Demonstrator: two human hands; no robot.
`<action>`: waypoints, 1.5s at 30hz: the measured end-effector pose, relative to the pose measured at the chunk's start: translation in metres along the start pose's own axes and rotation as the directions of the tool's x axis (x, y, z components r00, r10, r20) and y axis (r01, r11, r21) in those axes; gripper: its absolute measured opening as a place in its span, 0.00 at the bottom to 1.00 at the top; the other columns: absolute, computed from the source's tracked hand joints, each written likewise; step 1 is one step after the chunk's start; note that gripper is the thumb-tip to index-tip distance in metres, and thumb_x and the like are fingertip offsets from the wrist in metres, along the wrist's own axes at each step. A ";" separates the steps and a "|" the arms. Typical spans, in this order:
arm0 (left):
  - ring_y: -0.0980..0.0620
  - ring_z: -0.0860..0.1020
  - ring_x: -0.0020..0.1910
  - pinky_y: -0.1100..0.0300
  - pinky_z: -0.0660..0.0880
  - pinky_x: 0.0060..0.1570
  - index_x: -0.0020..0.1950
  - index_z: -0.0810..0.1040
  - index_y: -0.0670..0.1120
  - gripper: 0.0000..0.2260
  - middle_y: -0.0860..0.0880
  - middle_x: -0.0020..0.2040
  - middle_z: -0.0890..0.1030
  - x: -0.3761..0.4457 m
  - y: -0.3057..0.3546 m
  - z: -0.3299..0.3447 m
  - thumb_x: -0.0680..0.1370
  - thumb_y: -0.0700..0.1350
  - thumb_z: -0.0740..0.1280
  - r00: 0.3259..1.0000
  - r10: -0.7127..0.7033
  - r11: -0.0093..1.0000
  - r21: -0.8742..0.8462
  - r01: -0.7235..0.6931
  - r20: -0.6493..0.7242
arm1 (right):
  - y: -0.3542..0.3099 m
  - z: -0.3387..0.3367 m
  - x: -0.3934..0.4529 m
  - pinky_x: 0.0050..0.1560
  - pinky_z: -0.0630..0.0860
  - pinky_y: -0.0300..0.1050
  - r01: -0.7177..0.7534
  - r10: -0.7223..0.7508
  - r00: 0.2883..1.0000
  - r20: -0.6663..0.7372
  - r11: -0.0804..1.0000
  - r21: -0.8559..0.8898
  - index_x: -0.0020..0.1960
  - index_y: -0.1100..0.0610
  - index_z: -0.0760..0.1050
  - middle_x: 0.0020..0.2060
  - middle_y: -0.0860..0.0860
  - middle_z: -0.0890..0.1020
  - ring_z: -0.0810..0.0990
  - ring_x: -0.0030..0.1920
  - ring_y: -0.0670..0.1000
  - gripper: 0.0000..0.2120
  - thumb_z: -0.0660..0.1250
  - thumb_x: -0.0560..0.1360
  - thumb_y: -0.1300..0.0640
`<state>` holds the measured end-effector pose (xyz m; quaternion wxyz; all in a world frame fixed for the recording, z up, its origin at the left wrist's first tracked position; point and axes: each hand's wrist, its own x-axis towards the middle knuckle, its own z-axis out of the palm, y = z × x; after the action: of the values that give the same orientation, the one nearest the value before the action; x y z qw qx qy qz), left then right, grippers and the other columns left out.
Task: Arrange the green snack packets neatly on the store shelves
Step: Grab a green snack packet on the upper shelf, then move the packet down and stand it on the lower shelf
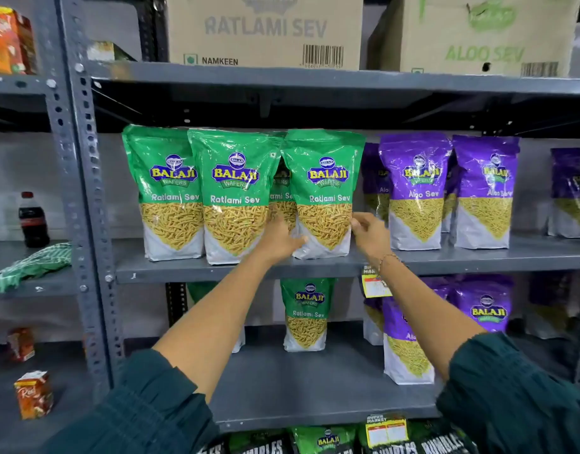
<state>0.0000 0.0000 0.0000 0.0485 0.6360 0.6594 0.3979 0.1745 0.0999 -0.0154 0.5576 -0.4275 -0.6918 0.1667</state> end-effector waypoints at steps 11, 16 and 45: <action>0.40 0.67 0.69 0.52 0.68 0.62 0.71 0.58 0.36 0.35 0.38 0.70 0.68 0.047 -0.011 0.040 0.73 0.54 0.68 0.994 -0.107 0.980 -0.172 0.103 -0.014 | 0.025 0.017 0.044 0.43 0.74 0.28 -0.165 0.098 0.964 0.245 0.948 0.272 0.65 0.68 0.63 0.58 0.58 0.75 0.75 0.54 0.53 0.24 0.66 0.73 0.61; 0.49 0.70 0.49 0.54 0.68 0.48 0.58 0.70 0.40 0.19 0.50 0.45 0.72 0.043 -0.002 0.040 0.74 0.50 0.68 0.996 -0.060 0.984 -0.170 0.047 -0.070 | 0.026 -0.003 0.037 0.55 0.75 0.46 -0.209 0.125 0.968 0.218 0.882 0.423 0.59 0.68 0.71 0.50 0.59 0.78 0.77 0.51 0.54 0.17 0.68 0.72 0.64; 0.54 0.81 0.48 0.56 0.77 0.52 0.56 0.75 0.50 0.23 0.51 0.51 0.83 -0.208 -0.172 0.049 0.64 0.46 0.77 0.952 -0.296 0.935 -0.178 0.306 0.083 | 0.063 0.082 -0.218 0.51 0.79 0.49 -0.420 0.145 0.775 0.615 0.845 0.330 0.46 0.51 0.73 0.51 0.55 0.81 0.81 0.51 0.54 0.23 0.79 0.58 0.65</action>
<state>-0.0712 -0.1380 -0.2258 0.1869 0.5308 0.7068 0.4288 0.1281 -0.0130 -0.2241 0.3766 -0.3191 -0.6930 0.5255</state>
